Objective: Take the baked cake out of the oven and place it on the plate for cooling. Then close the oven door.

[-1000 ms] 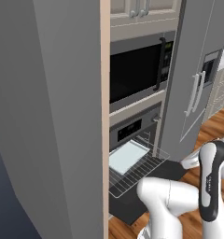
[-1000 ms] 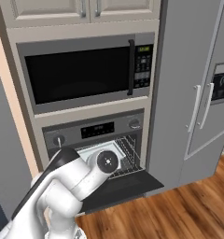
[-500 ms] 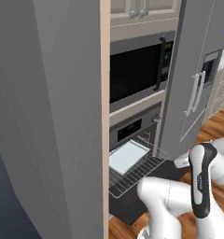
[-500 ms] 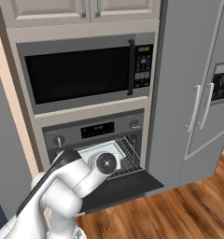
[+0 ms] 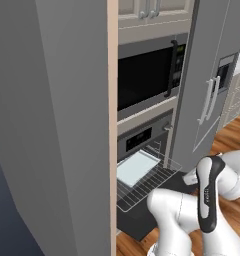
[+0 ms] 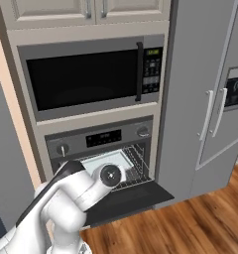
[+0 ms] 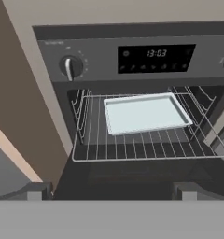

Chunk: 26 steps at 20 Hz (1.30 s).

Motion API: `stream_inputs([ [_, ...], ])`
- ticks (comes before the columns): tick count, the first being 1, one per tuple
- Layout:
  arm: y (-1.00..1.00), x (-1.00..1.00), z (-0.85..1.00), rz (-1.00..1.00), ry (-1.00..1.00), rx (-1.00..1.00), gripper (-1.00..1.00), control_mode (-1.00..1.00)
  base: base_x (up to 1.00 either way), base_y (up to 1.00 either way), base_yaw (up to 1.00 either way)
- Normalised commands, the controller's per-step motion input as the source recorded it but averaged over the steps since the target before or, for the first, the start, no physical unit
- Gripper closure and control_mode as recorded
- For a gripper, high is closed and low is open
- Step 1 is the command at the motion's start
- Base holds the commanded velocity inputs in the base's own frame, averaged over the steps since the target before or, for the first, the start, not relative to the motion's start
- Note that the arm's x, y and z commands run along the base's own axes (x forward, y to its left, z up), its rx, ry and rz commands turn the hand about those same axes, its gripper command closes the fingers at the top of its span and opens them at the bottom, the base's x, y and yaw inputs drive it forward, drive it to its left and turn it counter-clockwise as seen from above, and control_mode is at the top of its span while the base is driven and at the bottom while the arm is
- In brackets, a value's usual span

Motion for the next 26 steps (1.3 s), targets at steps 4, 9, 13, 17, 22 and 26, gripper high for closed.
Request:
stream_inputs([
  [4, 0.06, 0.03, -0.40, 0.00, -0.01, 0.00, -1.00, -1.00, 0.00, 0.00, 0.00],
  [9, 0.25, 0.11, -0.28, -0.02, -0.03, 0.00, -1.00, -1.00, 0.00, 0.00, 0.00],
  [13, 0.11, 0.18, -0.21, -0.04, -0.03, 0.00, -1.00, -1.00, 0.00, 0.00, 0.00],
  [17, 0.00, 0.25, -0.35, -0.11, -0.03, -0.01, -1.00, -1.00, 0.00, 0.00, 0.00],
  [22, 0.18, 0.39, -0.28, -0.05, -0.04, 0.00, -1.00, -1.00, 0.00, 0.00, 0.00],
  [26, 0.54, 0.29, -0.28, 0.00, -0.09, -0.02, -1.00, -1.00, 0.00, 0.00, 0.00],
])
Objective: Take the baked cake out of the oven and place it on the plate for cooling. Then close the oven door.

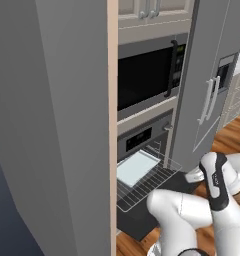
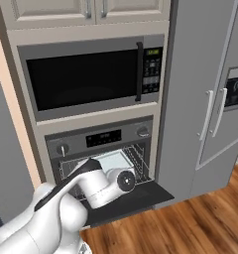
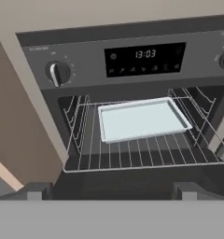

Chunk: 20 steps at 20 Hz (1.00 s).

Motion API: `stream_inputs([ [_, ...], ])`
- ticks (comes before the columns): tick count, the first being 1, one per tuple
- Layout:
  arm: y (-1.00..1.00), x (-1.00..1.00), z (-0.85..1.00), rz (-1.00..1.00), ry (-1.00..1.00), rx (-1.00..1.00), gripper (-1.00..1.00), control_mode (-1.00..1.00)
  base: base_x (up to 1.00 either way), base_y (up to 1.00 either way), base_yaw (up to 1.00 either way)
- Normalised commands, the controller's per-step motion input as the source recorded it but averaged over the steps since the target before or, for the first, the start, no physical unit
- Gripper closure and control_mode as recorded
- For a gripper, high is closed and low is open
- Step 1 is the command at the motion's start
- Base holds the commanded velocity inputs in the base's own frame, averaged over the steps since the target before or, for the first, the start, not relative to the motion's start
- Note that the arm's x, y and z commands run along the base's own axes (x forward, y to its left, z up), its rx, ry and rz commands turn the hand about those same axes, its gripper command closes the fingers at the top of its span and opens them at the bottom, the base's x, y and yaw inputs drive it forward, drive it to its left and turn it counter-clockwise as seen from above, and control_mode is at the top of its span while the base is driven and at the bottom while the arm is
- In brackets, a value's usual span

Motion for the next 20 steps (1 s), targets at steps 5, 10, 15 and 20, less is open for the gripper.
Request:
stream_inputs([
  [5, 0.53, 0.15, -0.48, 0.00, -0.02, -0.07, -1.00, -1.00, 0.00, 0.00, 0.00],
  [10, 0.43, 0.02, -0.54, 0.00, -0.02, -0.06, -1.00, -1.00, 0.00, 0.00, 0.00],
  [15, 0.47, 0.05, -0.32, 0.00, -0.03, -0.01, -1.00, -1.00, 0.00, 0.00, 0.00],
  [20, 0.27, 0.15, -0.26, -0.04, -0.03, -0.01, -1.00, -1.00, 0.00, 0.00, 0.00],
])
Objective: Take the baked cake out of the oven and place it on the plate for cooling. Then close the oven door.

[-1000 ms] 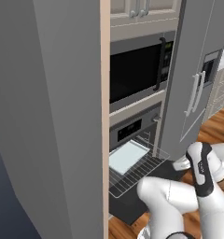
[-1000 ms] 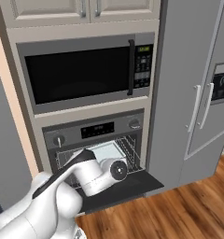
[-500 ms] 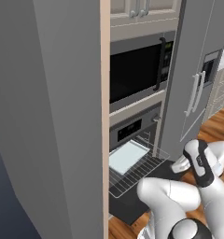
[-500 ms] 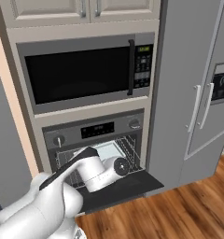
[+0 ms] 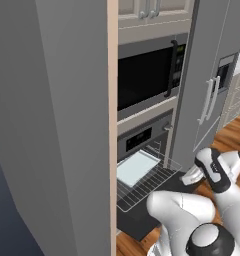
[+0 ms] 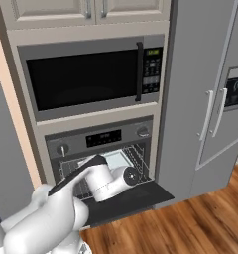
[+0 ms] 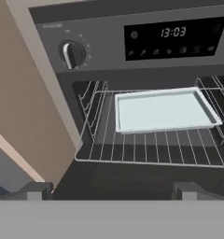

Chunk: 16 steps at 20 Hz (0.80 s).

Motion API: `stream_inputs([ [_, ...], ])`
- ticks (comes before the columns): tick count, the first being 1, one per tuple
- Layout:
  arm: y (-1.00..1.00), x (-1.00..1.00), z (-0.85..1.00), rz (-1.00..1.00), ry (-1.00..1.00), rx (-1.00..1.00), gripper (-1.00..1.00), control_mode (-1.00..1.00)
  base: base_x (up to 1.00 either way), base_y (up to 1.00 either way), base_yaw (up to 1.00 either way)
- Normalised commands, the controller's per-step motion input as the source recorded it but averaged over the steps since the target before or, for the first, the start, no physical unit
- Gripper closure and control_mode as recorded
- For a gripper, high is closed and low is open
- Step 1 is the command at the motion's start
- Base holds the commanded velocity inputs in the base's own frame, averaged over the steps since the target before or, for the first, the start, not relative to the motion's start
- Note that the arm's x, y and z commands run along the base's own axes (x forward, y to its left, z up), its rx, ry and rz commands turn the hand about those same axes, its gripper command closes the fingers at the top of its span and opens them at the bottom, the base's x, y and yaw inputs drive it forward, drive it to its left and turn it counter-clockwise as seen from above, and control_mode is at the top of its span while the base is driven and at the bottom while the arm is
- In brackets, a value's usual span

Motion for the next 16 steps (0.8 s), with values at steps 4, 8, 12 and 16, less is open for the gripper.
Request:
stream_inputs([
  [4, 0.00, 0.19, -0.30, -0.16, 0.00, -0.01, -1.00, -1.00, 0.00, 0.00, 0.00],
  [8, 0.00, 0.23, -0.28, -0.14, 0.00, -0.01, -1.00, -1.00, 0.00, 0.00, 0.00],
  [12, 0.23, 0.27, -0.23, -0.04, -0.02, -0.01, -1.00, -1.00, 0.00, 0.00, 0.00],
  [16, 0.35, 0.27, -0.34, 0.00, -0.02, -0.03, -1.00, -1.00, 0.00, 0.00, 0.00],
])
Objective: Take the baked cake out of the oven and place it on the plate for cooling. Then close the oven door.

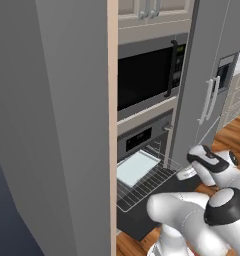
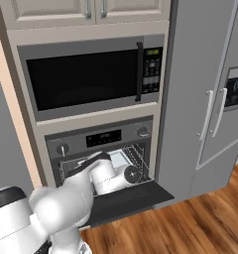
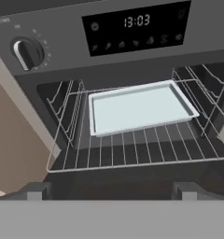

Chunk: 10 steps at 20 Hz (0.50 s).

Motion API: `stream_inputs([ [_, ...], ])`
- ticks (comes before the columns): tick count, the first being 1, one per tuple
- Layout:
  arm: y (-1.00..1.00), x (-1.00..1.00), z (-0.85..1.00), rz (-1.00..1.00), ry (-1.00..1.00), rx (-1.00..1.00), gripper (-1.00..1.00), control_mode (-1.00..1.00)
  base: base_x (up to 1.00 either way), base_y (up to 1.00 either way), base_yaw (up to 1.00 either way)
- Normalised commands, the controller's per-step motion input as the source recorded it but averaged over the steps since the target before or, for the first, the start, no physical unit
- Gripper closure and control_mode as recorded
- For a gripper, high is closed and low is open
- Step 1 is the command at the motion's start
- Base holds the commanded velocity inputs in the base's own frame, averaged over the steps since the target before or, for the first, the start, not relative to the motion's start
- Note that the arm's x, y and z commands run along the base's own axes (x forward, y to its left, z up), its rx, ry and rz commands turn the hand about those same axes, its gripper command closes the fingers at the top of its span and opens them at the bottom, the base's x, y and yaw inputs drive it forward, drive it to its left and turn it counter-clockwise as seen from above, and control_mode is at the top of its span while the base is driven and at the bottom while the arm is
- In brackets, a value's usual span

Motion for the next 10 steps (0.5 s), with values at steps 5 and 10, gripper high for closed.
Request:
stream_inputs([
  [5, 0.44, 0.18, -0.35, 0.00, -0.04, -0.08, -1.00, -1.00, 0.00, 0.00, 0.00],
  [10, 0.57, 0.00, -0.14, 0.00, -0.05, -0.09, -1.00, -1.00, 0.00, 0.00, 0.00],
])
